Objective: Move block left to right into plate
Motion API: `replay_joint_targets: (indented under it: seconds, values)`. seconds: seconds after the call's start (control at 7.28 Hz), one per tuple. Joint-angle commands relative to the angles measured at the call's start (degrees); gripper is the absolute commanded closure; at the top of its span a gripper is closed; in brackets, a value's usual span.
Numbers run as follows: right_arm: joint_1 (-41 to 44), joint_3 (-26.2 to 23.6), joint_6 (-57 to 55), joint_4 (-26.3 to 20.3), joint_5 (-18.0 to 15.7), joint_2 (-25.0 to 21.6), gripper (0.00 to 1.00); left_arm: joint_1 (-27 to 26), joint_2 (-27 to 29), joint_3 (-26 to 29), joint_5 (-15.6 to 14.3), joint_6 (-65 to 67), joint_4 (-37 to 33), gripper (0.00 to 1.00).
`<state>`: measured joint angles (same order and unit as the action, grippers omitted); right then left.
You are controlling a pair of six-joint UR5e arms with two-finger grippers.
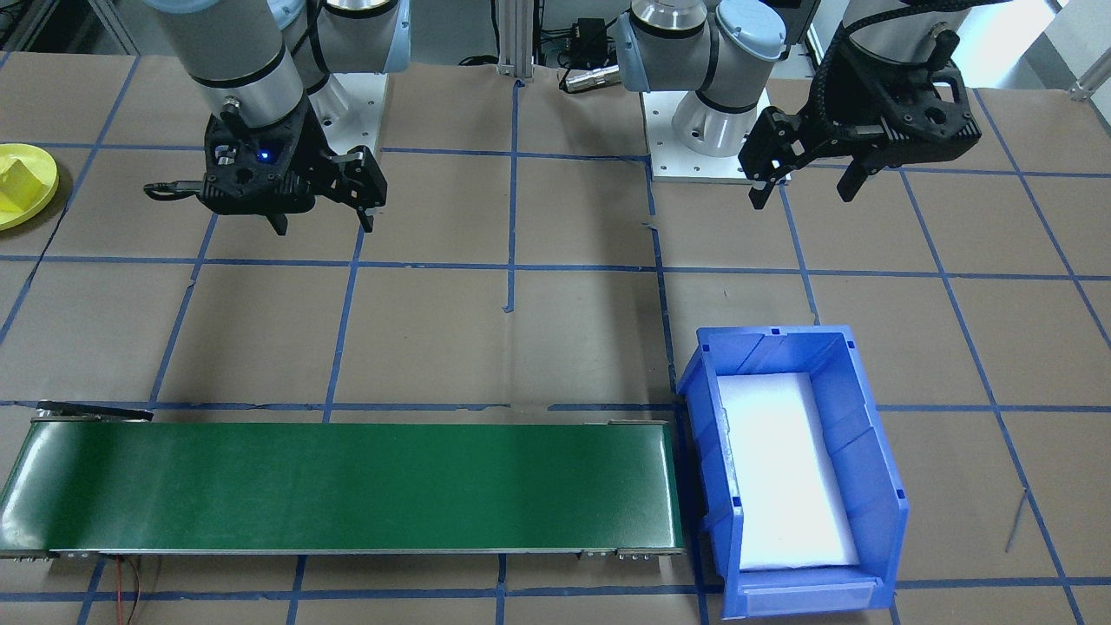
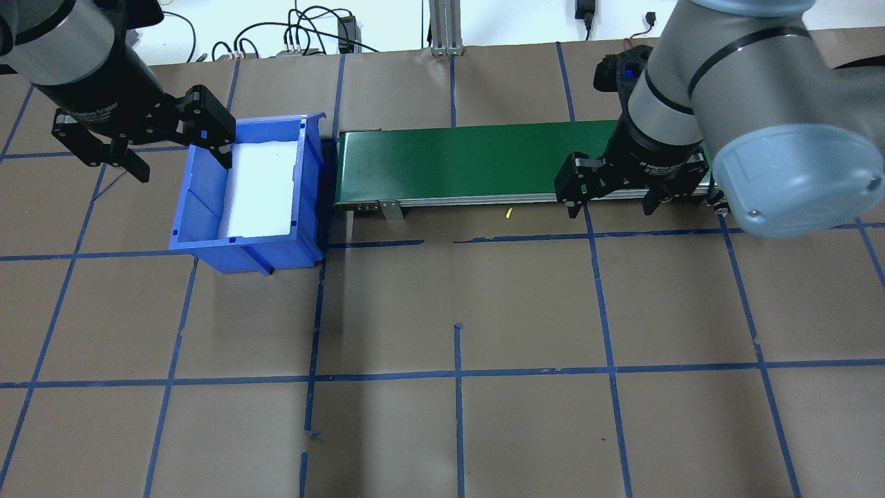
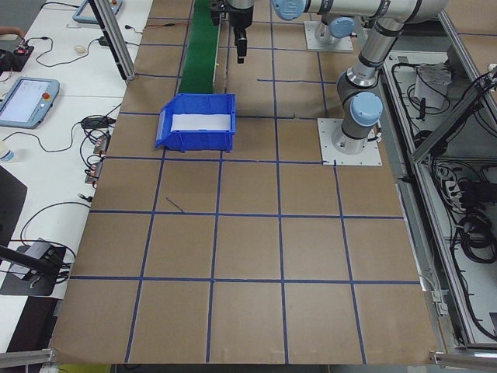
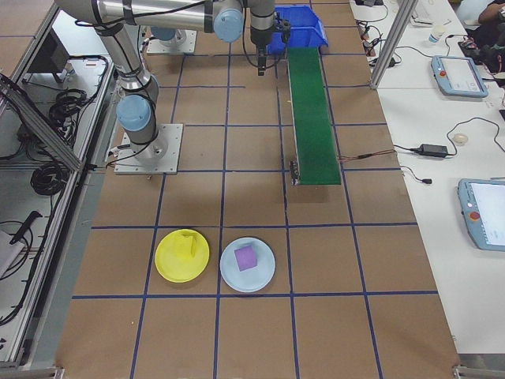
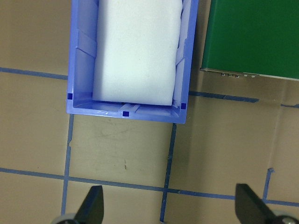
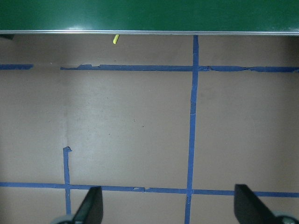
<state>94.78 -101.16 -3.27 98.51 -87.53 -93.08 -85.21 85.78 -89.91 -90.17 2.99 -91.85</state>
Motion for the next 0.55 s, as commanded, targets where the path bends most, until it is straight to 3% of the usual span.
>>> replay_joint_targets:
  seconds: [0.0,0.41]
  values:
    - [1.4,0.1,-1.2,0.1,-1.6,0.1,0.0,0.0,0.0,0.0,0.0,0.0,0.0,0.0]
    - [1.5,0.4,-1.2,2.4,-1.0,1.1,0.0,0.0,0.0,0.0,0.0,0.0,0.0,0.0]
